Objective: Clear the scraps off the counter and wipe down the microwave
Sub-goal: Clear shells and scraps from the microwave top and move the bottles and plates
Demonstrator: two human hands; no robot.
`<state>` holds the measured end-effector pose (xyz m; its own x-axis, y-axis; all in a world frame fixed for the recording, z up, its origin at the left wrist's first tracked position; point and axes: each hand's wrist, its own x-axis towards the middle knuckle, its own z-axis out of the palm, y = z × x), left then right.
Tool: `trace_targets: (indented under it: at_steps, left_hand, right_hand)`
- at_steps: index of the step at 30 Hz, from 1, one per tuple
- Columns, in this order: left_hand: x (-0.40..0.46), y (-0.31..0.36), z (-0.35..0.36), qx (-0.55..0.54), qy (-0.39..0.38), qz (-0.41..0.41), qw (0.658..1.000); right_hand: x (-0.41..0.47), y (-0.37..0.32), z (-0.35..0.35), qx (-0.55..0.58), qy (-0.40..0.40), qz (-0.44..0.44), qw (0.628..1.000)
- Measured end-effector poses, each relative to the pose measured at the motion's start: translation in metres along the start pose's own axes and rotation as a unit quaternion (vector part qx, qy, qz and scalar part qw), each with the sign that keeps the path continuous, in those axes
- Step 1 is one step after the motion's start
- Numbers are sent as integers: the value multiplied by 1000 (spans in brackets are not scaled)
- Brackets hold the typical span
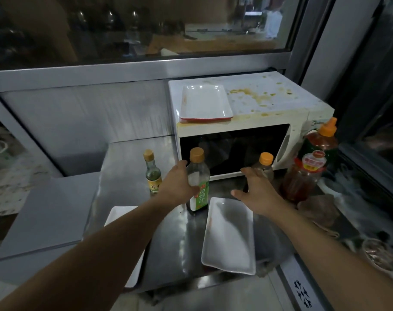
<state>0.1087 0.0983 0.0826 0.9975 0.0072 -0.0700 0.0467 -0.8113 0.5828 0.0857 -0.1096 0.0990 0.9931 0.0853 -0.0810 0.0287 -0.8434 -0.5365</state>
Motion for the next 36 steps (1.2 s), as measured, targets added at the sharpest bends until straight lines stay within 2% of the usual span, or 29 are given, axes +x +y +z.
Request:
trace_targets:
  at_steps: [10,17,26,36]
  left_hand:
    - [20,-17,24,-43,20,18,999]
    - [25,-13,19,-54,46,68,995]
    - [30,3,9,-65,56,120,989]
    - [37,5,17,-66,76,97,990]
  right_hand:
    - [5,20,17,19,53,65,996]
    - [1,35,17,16,113,122,986]
    - [25,57,23,69,194,189,960]
    - [54,93,40,151,218,109,958]
